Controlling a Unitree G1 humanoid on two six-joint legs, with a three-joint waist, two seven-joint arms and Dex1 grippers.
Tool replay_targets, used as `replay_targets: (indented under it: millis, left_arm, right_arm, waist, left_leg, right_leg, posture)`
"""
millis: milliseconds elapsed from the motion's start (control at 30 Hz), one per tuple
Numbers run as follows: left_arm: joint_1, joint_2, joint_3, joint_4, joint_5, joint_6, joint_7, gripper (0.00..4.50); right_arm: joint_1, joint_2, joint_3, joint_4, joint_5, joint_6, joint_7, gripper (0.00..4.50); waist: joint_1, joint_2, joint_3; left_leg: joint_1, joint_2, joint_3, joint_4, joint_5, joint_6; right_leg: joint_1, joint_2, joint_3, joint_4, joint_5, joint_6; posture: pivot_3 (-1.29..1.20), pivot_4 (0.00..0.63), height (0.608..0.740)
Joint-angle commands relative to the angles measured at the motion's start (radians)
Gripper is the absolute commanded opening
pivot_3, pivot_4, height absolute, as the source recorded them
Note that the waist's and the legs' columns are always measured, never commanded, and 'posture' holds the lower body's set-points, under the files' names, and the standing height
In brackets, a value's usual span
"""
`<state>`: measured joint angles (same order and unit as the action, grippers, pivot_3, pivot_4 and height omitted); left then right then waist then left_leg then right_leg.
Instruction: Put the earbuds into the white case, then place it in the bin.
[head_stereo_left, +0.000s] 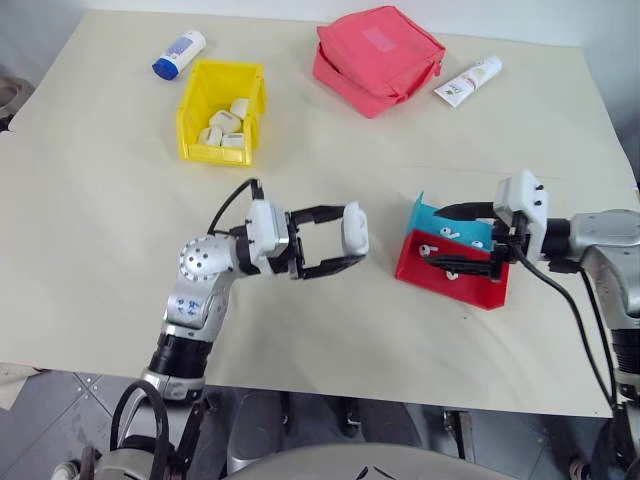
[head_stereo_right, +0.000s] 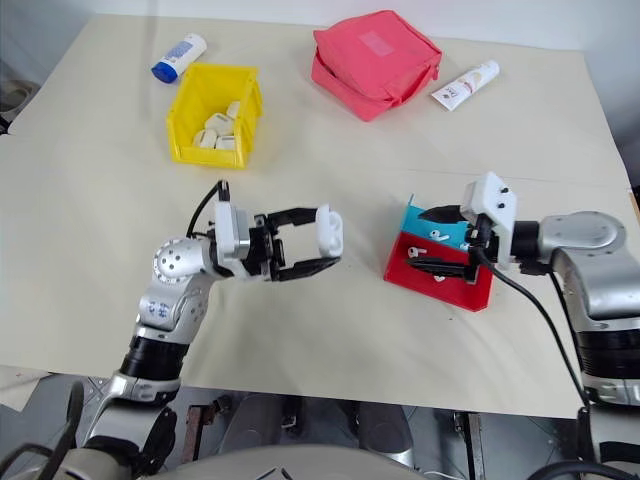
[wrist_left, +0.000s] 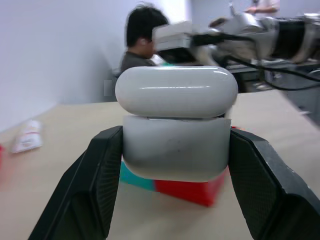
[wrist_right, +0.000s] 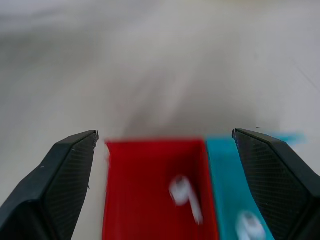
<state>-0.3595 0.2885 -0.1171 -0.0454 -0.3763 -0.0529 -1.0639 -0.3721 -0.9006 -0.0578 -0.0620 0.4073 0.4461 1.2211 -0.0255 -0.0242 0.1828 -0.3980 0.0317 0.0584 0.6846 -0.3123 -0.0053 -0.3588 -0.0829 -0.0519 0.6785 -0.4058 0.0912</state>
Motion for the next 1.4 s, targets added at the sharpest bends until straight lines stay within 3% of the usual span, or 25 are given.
replay_targets:
  millis: [33, 300, 1333, 1400]
  left_arm:
    - [0.055, 0.017, -0.023, -0.102, -0.043, -0.006, -0.035, 2.79]
    - [0.117, 0.026, -0.015, -0.153, -0.07, -0.013, -0.023, 2.79]
    - [0.085, 0.06, -0.003, -0.045, -0.178, -0.05, -0.251, 2.79]
    - [0.08, 0.057, -0.003, -0.039, -0.176, -0.051, -0.253, 2.79]
  right_arm:
    - [0.052, -0.042, -0.067, -0.091, 0.031, 0.027, -0.006, 4.5]
    - [0.181, -0.076, -0.136, -0.198, 0.05, 0.081, -0.04, 4.5]
    - [0.378, -0.299, -0.162, -0.369, -0.027, 0.161, -0.072, 4.5]
    - [0.385, -0.306, -0.168, -0.377, -0.034, 0.163, -0.073, 4.03]
  waist:
    - [0.002, 0.0, 0.0]
    - [0.002, 0.001, 0.0]
    - [0.025, 0.003, 0.001]
    - [0.024, 0.003, 0.001]
  left_leg:
    - [0.002, 0.0, 0.0, -0.001, 0.0, 0.0]
    - [0.013, 0.0, -0.004, -0.005, -0.001, 0.002]
    - [0.011, -0.001, -0.006, -0.005, -0.003, 0.004]
    - [0.011, -0.001, -0.006, -0.005, -0.003, 0.004]
  right_leg:
    - [0.002, 0.0, 0.0, -0.001, 0.0, 0.0]
    - [0.019, 0.0, -0.003, -0.012, 0.0, 0.001]
    - [0.022, 0.001, -0.004, -0.02, 0.002, 0.003]
    - [0.022, 0.001, -0.004, -0.02, 0.002, 0.004]
  posture:
    - [0.0, 0.15, 0.74]
    - [0.0, 0.15, 0.74]
    - [0.0, 0.15, 0.74]
    - [0.0, 0.15, 0.74]
